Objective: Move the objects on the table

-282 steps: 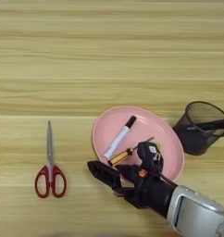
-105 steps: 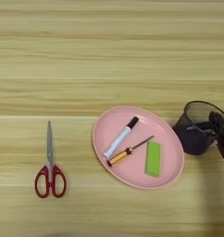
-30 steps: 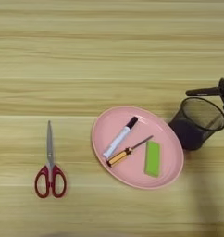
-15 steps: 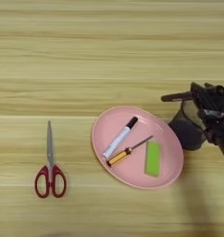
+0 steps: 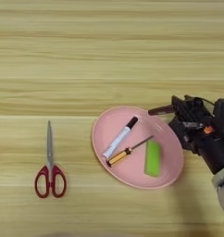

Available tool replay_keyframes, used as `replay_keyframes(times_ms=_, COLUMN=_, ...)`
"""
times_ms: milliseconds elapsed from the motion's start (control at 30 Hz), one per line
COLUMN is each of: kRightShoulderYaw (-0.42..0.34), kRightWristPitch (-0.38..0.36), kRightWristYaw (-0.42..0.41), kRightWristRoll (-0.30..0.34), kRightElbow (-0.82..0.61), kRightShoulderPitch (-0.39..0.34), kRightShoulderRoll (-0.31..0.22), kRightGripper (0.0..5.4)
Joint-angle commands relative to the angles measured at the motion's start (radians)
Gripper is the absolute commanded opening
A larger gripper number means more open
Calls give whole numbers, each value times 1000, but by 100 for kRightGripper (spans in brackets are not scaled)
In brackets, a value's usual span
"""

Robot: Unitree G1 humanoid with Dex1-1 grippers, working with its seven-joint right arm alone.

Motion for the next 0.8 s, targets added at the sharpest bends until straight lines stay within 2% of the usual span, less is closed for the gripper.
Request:
replay_keyframes(times_ms=33, kRightShoulderYaw=36, kRightWristPitch=-82, kRightWristYaw=16, kRightWristRoll=-68, kRightElbow=-2, kRightShoulderPitch=-3, kRightShoulderRoll=-9, kRightGripper=115)
replay_keyframes(times_ms=467, kRightShoulderYaw=122, kRightWristPitch=-161, kRightWristYaw=60, kRightWristRoll=-190, kRightElbow=80, kRightShoulderPitch=39, kRightShoulderRoll=17, kRightGripper=115)
replay_keyframes(times_ms=800, kRightShoulderYaw=146, kRightWristPitch=-193, kRightWristYaw=83, kRightWristRoll=-233, kRightElbow=119, kRightShoulderPitch=45, kRightShoulderRoll=33, kRightGripper=115)
